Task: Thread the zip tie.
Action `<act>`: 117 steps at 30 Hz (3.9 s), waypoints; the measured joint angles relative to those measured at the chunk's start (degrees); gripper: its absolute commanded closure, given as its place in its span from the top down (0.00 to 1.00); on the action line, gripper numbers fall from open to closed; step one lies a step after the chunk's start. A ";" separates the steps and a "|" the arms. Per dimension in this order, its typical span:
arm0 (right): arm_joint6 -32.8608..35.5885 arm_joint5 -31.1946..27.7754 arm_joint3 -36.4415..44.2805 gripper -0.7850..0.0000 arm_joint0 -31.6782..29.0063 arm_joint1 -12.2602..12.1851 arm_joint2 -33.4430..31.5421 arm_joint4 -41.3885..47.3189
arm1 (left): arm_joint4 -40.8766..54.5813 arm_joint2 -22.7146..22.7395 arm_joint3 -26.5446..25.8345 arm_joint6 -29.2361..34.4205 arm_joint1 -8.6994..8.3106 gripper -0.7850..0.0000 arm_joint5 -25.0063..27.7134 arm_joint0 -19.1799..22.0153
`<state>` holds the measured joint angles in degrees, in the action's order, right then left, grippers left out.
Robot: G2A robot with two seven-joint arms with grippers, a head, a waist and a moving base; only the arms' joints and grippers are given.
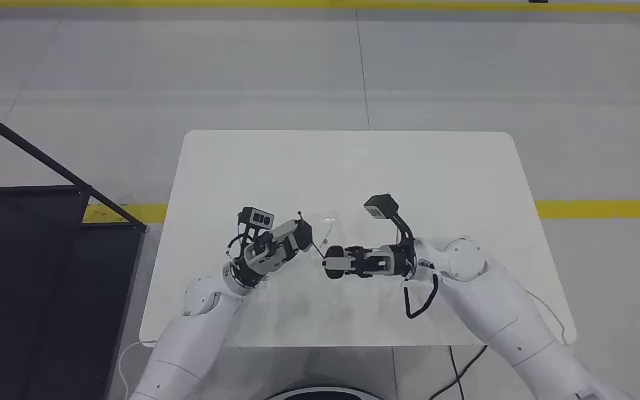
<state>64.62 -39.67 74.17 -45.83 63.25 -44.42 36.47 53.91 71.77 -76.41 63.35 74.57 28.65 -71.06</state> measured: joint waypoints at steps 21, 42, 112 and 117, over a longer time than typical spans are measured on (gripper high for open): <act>-0.71 -0.71 -0.75 0.00 1.22 -0.73 1.97 1.31 | 1.06 0.26 0.46 1.25 0.28 0.00 -0.36 0.26; -3.05 -3.05 4.50 0.00 -0.08 -3.29 -2.66 4.50 | -6.36 0.32 0.45 -1.09 0.24 0.00 3.05 -0.31; -6.50 24.50 31.78 0.00 -1.81 -7.86 -10.44 -48.01 | -40.13 16.52 -21.32 -28.42 -2.93 1.00 9.92 -14.64; -6.47 24.83 31.73 0.00 -1.81 -7.87 -10.53 -48.57 | -41.52 16.66 -21.66 -29.11 -2.93 1.00 9.84 -14.91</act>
<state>58.15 -14.84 105.90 -47.64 55.37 -54.95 -12.10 12.39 88.42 -98.07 34.25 71.64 38.50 -85.97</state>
